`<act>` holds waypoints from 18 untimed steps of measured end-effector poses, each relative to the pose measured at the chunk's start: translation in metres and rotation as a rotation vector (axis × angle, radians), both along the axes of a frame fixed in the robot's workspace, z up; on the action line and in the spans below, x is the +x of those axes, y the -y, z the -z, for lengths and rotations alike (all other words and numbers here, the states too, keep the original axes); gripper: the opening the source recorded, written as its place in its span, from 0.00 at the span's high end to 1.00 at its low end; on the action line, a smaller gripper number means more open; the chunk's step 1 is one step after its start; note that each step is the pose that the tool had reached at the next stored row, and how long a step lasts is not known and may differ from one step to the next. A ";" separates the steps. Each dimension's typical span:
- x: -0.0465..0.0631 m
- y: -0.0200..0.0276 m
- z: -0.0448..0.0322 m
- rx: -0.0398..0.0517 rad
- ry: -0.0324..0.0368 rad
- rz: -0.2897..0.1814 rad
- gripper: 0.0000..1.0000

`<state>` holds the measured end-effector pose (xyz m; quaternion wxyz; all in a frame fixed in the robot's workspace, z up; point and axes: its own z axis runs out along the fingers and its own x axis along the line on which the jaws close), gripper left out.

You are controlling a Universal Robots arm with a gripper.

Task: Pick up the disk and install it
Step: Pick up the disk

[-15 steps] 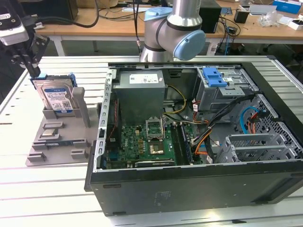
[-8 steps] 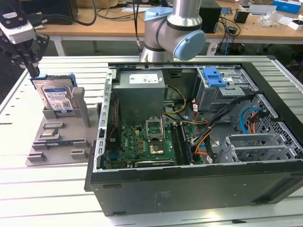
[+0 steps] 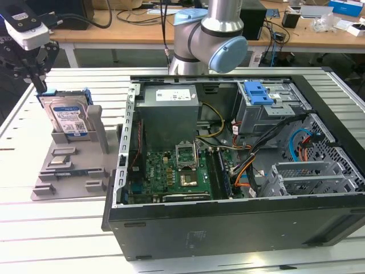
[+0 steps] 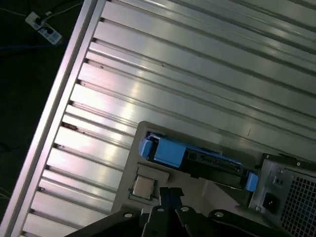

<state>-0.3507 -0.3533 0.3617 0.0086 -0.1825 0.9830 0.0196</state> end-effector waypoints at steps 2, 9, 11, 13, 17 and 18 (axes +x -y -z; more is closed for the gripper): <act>0.000 0.0000 0.0000 0.0000 0.0000 -0.081 0.89; 0.000 0.0000 0.0000 0.0000 0.0000 -0.209 0.89; 0.000 0.0000 0.0000 0.0000 0.0000 -0.238 0.89; 0.000 0.0000 0.0000 0.0000 -0.0001 -0.262 0.89; 0.000 0.0000 0.0000 0.0000 0.0000 -0.321 0.89; 0.000 0.0000 0.0000 0.0000 0.0000 -0.342 0.89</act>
